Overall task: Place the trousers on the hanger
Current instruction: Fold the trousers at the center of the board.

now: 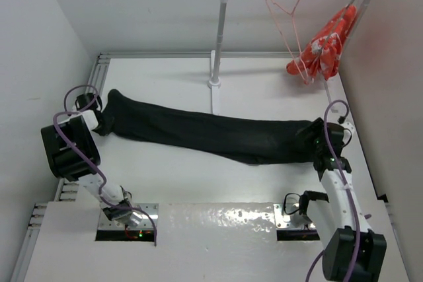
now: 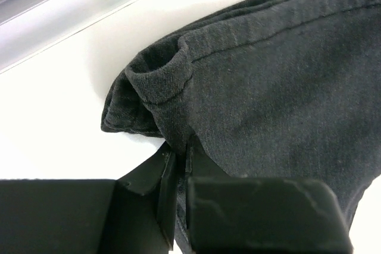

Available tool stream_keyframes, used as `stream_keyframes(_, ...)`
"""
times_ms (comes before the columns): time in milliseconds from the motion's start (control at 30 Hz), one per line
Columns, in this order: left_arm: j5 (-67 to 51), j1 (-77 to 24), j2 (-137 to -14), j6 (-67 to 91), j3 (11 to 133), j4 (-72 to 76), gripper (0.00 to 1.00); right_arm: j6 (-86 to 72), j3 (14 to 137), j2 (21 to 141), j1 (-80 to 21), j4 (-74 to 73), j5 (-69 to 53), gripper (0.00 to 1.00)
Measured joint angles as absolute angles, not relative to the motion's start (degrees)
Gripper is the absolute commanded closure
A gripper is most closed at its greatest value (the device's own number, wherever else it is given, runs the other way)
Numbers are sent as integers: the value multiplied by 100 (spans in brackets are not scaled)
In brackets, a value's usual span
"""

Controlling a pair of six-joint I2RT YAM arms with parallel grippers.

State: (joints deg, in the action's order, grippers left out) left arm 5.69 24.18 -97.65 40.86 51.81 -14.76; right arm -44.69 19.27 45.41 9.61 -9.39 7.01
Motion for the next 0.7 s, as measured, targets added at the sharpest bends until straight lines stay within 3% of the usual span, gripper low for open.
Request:
stream_keyframes(333,716,2432,-8604,4185,4578,-1728,100,-5363,1728,5511,3092,-1050,1166,11)
stream_keyframes(467,749,2436,-8549,4160,4619,-1850,100,-5675,1581,5688,3599,-980,843,18)
stream_keyframes(533,746,2436,-8547,4160,4635,-1868,100,-5808,1570,5830,3688,-851,720,51)
stream_keyframes(667,805,2436,-8549,4187,4641,-1944,100,-6202,1562,6451,3747,-259,528,100)
stream_keyframes(700,858,2436,-8545,4200,4641,-1990,100,-6300,1564,6552,3767,-143,467,100)
